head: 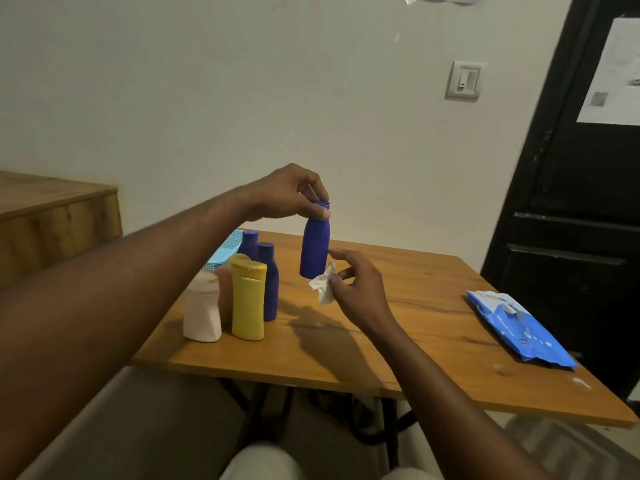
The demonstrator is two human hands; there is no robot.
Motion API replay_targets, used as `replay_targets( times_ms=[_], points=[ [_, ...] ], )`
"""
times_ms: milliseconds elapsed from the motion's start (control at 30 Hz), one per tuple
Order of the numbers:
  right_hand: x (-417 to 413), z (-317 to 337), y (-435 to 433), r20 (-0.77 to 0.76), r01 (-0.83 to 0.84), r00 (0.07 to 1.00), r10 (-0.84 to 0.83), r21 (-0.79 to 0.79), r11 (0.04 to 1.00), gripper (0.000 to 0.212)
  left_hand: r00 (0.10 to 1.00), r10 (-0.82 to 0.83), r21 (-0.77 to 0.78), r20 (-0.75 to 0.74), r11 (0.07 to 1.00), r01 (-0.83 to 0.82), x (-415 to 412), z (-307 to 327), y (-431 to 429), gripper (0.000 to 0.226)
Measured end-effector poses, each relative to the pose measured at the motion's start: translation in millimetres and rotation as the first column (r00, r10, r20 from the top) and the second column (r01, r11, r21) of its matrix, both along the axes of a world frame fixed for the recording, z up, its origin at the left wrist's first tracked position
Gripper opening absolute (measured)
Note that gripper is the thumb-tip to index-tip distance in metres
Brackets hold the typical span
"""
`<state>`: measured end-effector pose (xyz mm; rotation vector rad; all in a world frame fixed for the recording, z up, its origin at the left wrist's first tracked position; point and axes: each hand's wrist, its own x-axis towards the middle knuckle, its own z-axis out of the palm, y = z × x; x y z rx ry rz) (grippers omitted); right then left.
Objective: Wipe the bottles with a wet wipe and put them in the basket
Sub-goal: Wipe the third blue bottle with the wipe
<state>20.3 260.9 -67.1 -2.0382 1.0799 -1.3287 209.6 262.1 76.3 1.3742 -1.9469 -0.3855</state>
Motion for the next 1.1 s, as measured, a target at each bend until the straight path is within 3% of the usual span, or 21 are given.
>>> replay_targets(
  times_ms=[367, 633, 1100],
  points=[
    [43, -26, -29, -0.123, -0.094, 0.987, 0.098, 0.042, 0.995, 0.046, 0.998, 0.068, 0.077, 0.014, 0.995, -0.069, 53, -28, -25, 0.026],
    [52, -47, -29, -0.145, -0.153, 0.974, 0.175, 0.147, 0.977, 0.048, 0.986, 0.123, 0.118, 0.114, 0.984, -0.136, 62, -47, -29, 0.025],
    [51, -54, -28, -0.18, -0.158, 0.965, 0.192, 0.187, 0.97, 0.051, 0.965, 0.184, 0.16, 0.188, 0.963, -0.215, 58, -55, -29, 0.025]
  ],
)
